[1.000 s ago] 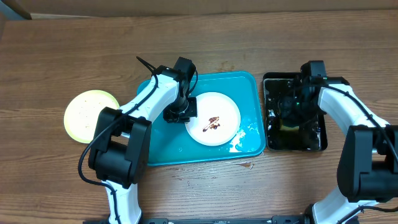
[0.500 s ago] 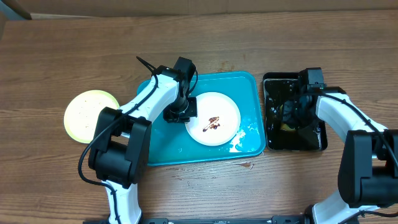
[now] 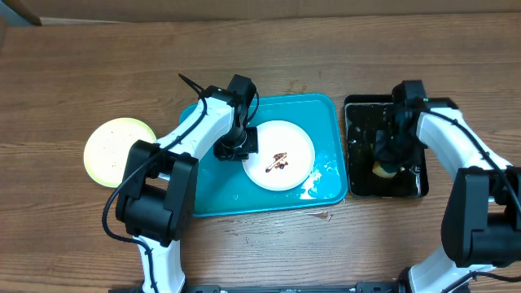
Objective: Clean dirty plates on tray and stack at the side
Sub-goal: 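Dip the sponge in the black tray water with right gripper, then scrub the white plate with the sponge while left gripper holds it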
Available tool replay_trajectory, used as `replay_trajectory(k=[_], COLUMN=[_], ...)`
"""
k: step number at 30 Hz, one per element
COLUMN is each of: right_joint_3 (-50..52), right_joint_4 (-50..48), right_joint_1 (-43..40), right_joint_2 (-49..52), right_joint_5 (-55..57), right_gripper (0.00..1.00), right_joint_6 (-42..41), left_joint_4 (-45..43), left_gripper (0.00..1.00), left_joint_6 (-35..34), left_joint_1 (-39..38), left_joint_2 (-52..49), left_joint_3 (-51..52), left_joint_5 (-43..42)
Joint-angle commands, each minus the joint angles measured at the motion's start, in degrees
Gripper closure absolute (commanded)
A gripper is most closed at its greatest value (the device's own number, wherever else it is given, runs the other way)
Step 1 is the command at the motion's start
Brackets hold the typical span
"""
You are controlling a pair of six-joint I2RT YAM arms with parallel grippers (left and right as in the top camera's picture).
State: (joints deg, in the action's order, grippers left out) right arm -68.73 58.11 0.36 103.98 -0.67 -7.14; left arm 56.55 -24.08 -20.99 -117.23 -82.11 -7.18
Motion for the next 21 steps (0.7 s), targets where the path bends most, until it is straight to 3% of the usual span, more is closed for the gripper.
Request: replay_trajectory(k=[1, 15, 21], right_joint_3=[-3.0, 10.6, 8.8], right_joint_4=[1.0, -14.7, -12.4], right_joint_1=[-0.1, 3.4, 3.5], right_joint_2=[-0.4, -0.3, -0.6], right_joint_5=[0.6, 0.6, -2.7], right_gripper=[0.96, 0.96, 0.96], right_joint_6=[-1.9, -5.4, -4.9], left_joint_4=[0.0, 0.0, 0.0], left_gripper=[0.96, 0.96, 0.96], left_joint_6=[-0.8, -0.8, -0.8], left_joint_1=[0.1, 0.1, 0.0], left_joint_2=[1.5, 1.5, 1.5], left_joint_3=[0.5, 0.5, 0.5], left_joint_5=[1.6, 1.2, -0.1])
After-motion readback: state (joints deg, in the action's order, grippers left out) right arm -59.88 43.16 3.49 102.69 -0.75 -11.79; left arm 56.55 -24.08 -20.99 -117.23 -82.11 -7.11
